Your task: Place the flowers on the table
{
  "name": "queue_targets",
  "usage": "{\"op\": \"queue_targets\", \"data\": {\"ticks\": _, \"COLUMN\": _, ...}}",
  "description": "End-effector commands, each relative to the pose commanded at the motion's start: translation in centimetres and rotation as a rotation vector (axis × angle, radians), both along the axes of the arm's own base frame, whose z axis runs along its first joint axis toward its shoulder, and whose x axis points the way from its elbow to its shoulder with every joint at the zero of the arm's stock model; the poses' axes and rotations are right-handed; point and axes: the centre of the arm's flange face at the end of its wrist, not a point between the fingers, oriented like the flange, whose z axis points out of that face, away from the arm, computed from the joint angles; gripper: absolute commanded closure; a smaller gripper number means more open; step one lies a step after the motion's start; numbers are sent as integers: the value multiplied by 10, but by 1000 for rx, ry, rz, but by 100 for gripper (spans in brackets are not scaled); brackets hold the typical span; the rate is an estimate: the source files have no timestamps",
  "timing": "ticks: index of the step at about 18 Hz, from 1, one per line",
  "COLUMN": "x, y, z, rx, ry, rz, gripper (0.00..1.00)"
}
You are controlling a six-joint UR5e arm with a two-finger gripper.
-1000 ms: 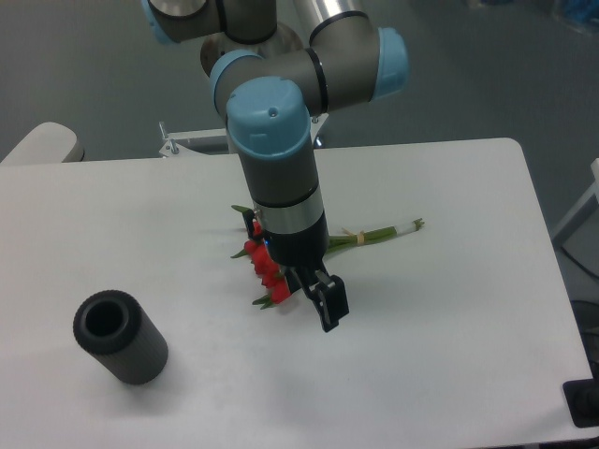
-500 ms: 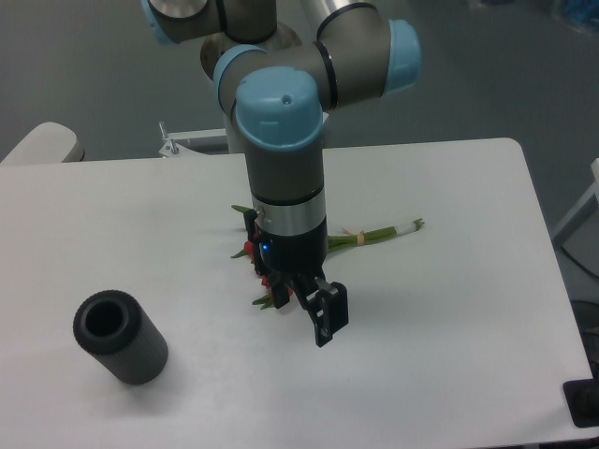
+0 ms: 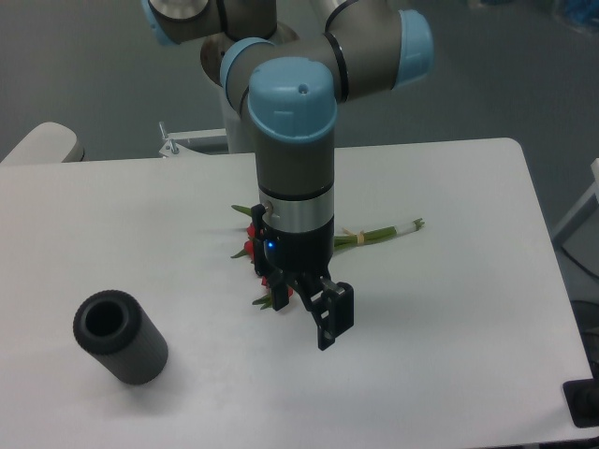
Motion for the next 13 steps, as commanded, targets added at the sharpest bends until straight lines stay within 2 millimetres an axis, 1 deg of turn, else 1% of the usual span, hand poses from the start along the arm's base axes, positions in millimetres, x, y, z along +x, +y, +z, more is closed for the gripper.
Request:
{"op": "queue_targets", "data": {"ticks": 2, "x": -4, "y": -2, "z": -2, "rx": 8, "ry": -15, "rz": 0, "gripper": 8}}
{"op": "queue_targets", "data": {"ticks": 3, "x": -9, "y": -9, "z": -1, "rx": 14, "ry": -22, "rz": 8, "gripper": 8}}
{"op": "queue_targets", "data": {"ticks": 4, "x": -11, "y": -11, "z": 0, "rx": 15, "ry": -27, "rz": 11, "gripper": 8}}
{"op": "queue_targets", "data": {"ticks": 6, "x": -12, "y": -11, "z": -1, "rx": 14, "ry": -29, "rz": 11, "gripper": 7}}
{"op": "queue_targets", "data": {"ticks": 8, "x": -12, "y": -11, "z": 0, "rx": 16, "ry": -26, "rz": 9, "gripper": 5}}
{"op": "queue_targets", "data": {"ticks": 13, "x": -11, "y": -10, "z": 0, "rx": 16, "ry": -25, "rz": 3, "gripper": 4}}
